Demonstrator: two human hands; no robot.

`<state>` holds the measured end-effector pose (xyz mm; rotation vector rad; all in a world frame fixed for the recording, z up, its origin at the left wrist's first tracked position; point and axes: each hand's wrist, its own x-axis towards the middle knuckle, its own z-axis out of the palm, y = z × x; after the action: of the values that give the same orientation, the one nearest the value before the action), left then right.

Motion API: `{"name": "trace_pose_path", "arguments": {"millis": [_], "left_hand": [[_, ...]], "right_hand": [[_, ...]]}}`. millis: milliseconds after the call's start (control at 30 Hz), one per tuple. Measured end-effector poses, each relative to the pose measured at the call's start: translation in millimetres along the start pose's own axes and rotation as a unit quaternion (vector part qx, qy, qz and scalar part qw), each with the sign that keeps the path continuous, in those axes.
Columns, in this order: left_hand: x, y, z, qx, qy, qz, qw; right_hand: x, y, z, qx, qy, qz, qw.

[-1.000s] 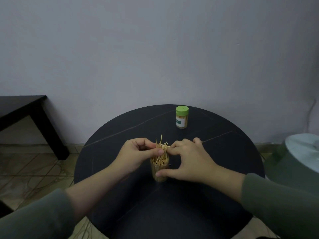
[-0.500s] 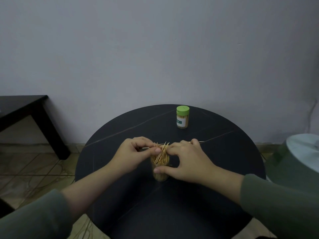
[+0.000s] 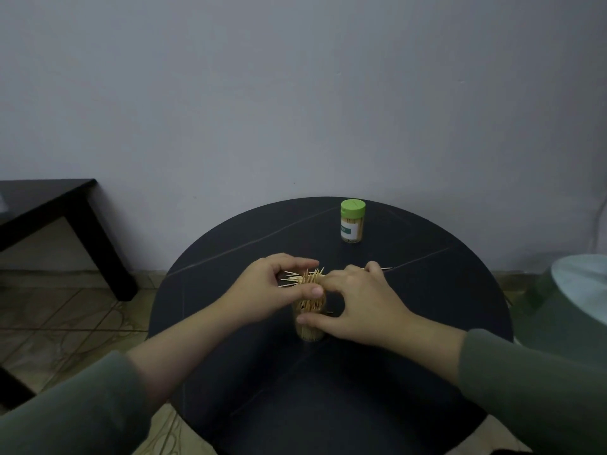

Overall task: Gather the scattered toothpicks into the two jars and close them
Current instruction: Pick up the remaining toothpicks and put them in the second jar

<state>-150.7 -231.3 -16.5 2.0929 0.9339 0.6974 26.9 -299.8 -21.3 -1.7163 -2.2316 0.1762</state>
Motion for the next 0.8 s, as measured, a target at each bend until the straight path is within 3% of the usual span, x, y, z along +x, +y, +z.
{"name": "trace_pose_path", "arguments": {"millis": [133, 367, 633, 733, 800], "left_hand": [[6, 4, 6, 0.046, -0.014, -0.011, 0.999], [8, 6, 2, -0.049, -0.008, 0.010, 0.999], [0, -3, -3, -0.082, 0.018, 0.051, 0.995], [-5, -8, 2, -0.039, 0.051, 0.078, 0.995], [-8, -13, 3, 0.045, 0.072, 0.123, 0.989]], "right_hand": [[1, -1, 0, 0.017, 0.006, -0.001, 1.000], [2, 3, 3, 0.022, -0.006, 0.014, 1.000], [1, 3, 2, 0.025, -0.009, 0.010, 1.000], [1, 2, 3, 0.028, -0.007, 0.008, 1.000], [2, 3, 4, 0.028, -0.002, 0.009, 1.000]]}}
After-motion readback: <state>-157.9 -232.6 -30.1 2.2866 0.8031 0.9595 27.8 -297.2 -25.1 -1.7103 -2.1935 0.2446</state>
